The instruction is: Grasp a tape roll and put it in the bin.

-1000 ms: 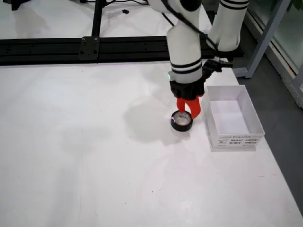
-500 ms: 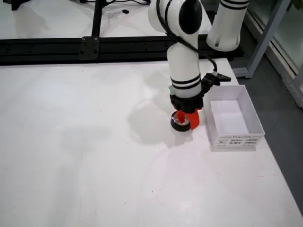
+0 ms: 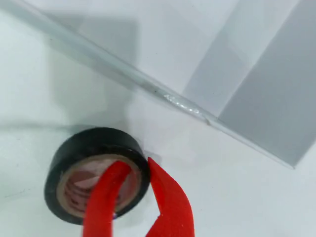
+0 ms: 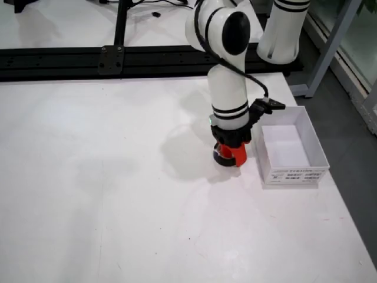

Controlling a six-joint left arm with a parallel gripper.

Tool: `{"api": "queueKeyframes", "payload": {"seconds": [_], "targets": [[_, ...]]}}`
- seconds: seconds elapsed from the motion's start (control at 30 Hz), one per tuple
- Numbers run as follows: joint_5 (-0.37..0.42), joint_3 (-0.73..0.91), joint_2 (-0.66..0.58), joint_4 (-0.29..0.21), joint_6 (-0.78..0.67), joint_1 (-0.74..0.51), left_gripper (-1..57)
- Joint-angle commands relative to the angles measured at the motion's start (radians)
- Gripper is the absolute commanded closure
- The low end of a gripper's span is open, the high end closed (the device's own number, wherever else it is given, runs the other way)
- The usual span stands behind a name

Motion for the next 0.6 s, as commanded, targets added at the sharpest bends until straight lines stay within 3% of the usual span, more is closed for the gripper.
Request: {"api": "queueKeyframes", "payload": {"seconds": [0.03,0.27,0.6], "targets": [[-0.024,-0.017,0.028,-0.009,0.000,-0.016,57.0],[0.025,-0.045,-0.008,-0.009,0.002,-0.048,57.0],[0.163,-0.057,-0.156,-0.005,0.037,-0.047,57.1]]}}
